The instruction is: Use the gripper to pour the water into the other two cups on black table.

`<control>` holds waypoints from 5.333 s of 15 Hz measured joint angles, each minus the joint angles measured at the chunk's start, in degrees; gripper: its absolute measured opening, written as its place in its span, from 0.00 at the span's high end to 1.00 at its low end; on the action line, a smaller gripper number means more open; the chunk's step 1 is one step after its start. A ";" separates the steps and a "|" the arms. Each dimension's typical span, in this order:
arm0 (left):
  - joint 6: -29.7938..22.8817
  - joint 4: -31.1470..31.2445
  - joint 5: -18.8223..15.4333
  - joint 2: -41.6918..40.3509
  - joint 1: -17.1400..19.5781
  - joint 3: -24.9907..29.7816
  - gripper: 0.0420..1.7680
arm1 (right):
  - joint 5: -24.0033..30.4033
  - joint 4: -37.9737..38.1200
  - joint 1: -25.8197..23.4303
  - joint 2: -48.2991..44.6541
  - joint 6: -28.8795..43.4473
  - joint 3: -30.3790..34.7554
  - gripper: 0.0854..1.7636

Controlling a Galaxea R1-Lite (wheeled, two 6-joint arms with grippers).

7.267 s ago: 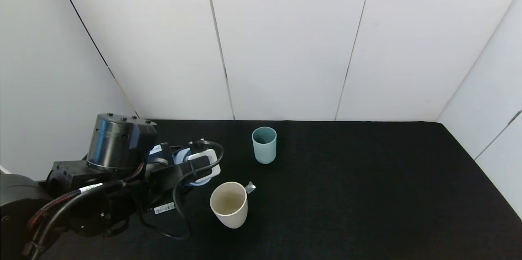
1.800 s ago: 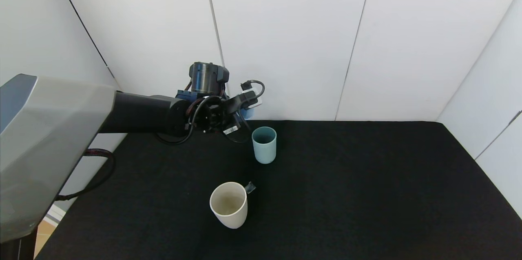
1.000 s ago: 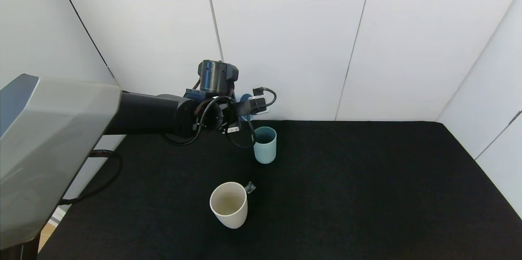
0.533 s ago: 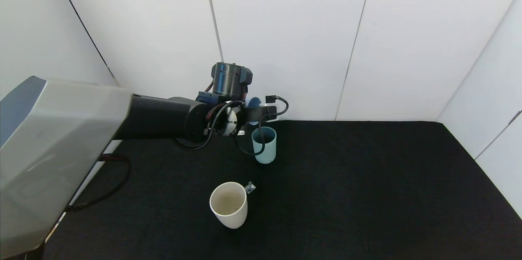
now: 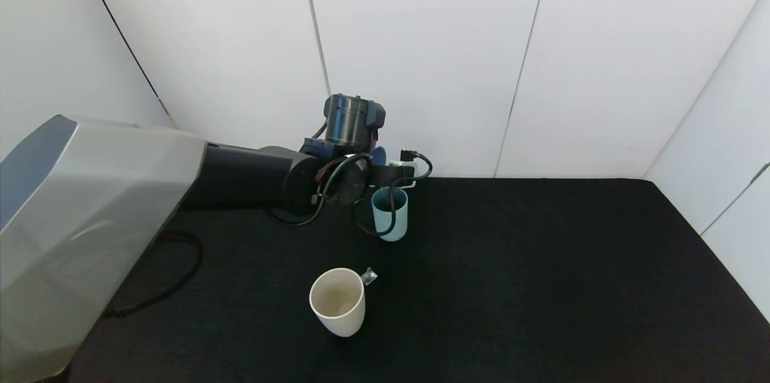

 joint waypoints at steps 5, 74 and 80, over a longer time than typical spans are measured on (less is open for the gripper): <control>6.12 -0.41 2.89 -0.02 -1.43 -0.44 0.33 | 0.00 0.00 0.00 0.00 0.00 0.00 0.03; -87.96 -38.88 -35.02 -0.20 21.92 38.95 0.33 | 0.00 -0.06 0.00 0.00 0.00 0.00 0.03; -87.67 -38.88 -35.02 0.46 22.00 39.03 0.33 | 0.00 -0.06 0.00 0.00 -0.02 0.00 0.03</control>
